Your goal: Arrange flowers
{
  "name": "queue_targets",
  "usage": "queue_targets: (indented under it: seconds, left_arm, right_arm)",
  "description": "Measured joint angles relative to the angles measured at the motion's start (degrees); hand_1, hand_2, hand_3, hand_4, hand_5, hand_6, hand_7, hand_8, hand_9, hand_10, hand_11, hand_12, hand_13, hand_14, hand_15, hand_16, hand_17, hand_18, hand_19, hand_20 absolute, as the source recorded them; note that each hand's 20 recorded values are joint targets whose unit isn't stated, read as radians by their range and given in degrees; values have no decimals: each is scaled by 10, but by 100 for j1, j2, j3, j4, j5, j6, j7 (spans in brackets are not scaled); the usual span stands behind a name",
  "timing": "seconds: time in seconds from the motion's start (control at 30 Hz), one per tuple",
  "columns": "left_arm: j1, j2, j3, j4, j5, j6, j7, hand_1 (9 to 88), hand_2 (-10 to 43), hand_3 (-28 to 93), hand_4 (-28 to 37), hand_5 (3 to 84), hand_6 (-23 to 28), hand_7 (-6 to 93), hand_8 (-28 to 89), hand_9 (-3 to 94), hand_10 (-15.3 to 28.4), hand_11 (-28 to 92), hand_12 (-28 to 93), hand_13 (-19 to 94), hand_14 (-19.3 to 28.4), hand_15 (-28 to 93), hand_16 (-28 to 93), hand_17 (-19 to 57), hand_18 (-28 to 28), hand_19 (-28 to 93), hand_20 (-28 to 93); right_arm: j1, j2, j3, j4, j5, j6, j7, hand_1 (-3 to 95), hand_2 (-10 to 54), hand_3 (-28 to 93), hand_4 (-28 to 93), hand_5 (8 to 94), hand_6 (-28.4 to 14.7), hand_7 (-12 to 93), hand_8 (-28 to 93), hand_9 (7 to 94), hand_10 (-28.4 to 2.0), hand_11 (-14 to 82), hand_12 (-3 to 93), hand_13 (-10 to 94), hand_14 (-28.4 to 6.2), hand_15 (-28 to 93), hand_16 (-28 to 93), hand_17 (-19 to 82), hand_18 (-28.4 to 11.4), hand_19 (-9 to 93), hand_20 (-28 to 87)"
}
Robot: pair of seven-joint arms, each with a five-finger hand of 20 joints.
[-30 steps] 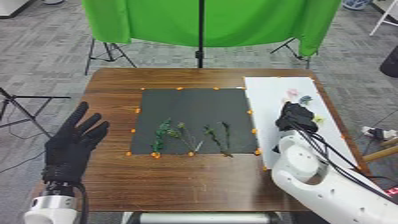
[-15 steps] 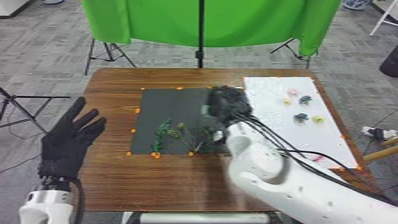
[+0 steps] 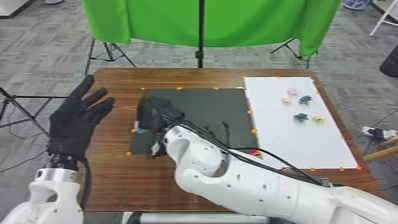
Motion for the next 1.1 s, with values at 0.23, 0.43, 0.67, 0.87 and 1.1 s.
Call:
queue_targets:
  seconds: [0.23,0.43,0.67,0.87,1.1]
  left_arm:
    - [-280,224,208,86,-102,3,417,222,60,792,-283,309,51,121,-110,286,180,185,91,206,269,418,-83,-105,284,579,-6]
    - [-444,253,242,174,-124,-1,402,223,60,792,-282,309,51,120,-109,287,180,183,93,206,270,418,-83,-105,284,578,-4]
    - [-431,254,221,175,-127,-2,413,226,60,789,-282,311,51,116,-109,289,180,182,93,209,268,413,-83,-102,284,575,-3]
    - [-497,212,240,198,-136,-2,382,226,61,790,-282,311,51,117,-109,288,179,181,93,208,269,415,-82,-102,284,576,-2]
    - [-345,163,82,123,-121,0,289,228,61,789,-282,313,52,114,-106,289,180,180,93,209,269,413,-81,-101,284,575,-1]
  right_arm:
    - [755,72,-1131,210,17,69,167,581,-95,641,-283,825,33,152,-8,907,-75,216,349,767,-48,671,223,324,-189,815,425]
    - [831,44,-856,360,-93,-345,151,529,-95,650,-283,762,31,143,-26,866,-82,273,316,739,-57,700,216,303,-200,814,436]
    - [821,51,-673,375,-320,-845,88,467,-95,698,-283,721,38,149,-62,822,-93,386,266,703,-64,758,212,273,-214,807,464]
    - [760,52,-558,372,-404,-1159,8,447,-95,710,-283,696,37,146,-125,798,-100,425,244,690,-70,771,210,267,-219,795,474]
    - [444,59,-152,254,-441,-1119,2,425,-95,728,-283,695,33,147,-128,792,-108,453,211,689,-73,773,204,268,-223,792,478]
